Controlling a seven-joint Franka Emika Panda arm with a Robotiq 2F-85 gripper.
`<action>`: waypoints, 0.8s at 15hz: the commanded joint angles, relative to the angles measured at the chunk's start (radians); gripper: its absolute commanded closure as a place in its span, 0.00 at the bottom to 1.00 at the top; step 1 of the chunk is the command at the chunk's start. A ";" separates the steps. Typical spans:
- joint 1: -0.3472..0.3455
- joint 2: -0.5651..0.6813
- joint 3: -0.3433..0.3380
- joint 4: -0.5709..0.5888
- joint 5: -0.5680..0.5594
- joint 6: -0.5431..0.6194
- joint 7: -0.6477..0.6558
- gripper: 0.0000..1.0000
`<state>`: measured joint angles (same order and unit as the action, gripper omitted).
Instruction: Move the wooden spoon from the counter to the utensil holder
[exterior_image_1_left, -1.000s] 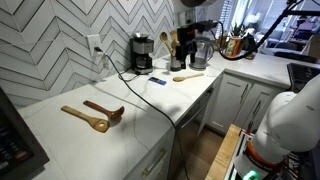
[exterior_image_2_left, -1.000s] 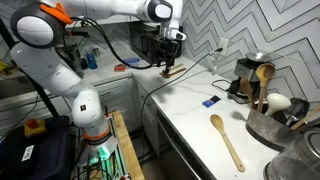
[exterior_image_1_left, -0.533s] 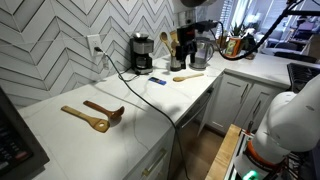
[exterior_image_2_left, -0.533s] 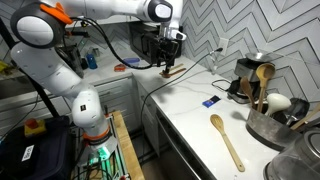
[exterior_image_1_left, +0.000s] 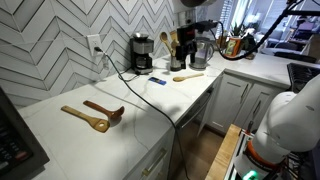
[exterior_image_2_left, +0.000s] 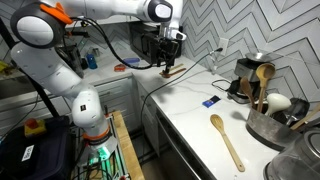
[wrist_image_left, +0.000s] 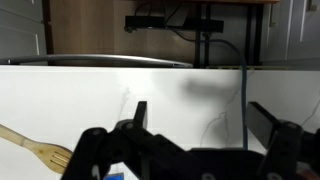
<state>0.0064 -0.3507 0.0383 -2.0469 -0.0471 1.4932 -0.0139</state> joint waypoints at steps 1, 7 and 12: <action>0.001 0.040 -0.014 0.030 -0.006 -0.003 -0.011 0.00; -0.005 0.225 -0.053 0.174 -0.168 0.087 -0.278 0.00; -0.018 0.274 -0.071 0.197 -0.174 0.147 -0.349 0.00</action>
<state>-0.0104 -0.0766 -0.0347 -1.8525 -0.2219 1.6449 -0.3637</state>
